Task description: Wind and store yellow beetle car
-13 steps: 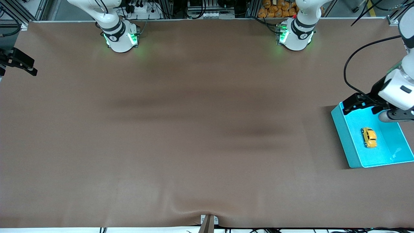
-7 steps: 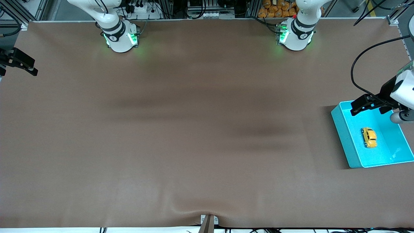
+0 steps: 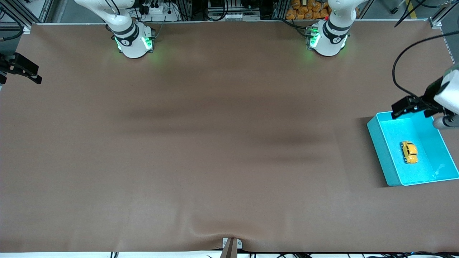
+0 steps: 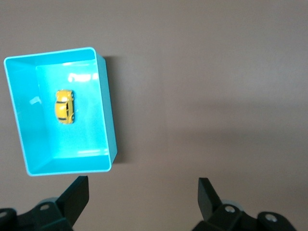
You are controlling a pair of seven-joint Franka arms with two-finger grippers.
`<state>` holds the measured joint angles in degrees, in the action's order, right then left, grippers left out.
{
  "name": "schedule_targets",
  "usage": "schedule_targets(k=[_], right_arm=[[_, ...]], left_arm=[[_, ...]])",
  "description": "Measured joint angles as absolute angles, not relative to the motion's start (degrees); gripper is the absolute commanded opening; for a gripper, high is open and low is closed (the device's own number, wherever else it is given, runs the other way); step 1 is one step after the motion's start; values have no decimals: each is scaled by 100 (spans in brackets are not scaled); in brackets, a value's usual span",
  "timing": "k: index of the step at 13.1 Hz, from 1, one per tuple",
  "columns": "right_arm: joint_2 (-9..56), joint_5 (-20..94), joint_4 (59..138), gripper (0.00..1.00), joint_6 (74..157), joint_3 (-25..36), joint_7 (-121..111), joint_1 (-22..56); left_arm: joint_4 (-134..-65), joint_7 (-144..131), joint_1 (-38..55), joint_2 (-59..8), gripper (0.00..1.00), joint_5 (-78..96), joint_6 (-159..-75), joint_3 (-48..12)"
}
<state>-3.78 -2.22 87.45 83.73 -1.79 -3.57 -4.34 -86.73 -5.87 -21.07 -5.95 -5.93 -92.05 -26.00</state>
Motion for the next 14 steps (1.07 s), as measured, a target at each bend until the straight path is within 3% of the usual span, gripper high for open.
schedule_targets(k=[3,4,14], right_arm=[[-379,-219,8744,100,8375,-181,-357,-431],[-379,-219,8745,100,8375,-181,-357,-431],[-379,-218,8745,100,8374,-182,-357,-430]], left_arm=[[-8671,-403,-281,-289,100,-520,-8867,-818],[-8671,-267,-59,-196,100,-436,-8784,-580],[-8551,82,81,-59,100,-72,-8318,-503]])
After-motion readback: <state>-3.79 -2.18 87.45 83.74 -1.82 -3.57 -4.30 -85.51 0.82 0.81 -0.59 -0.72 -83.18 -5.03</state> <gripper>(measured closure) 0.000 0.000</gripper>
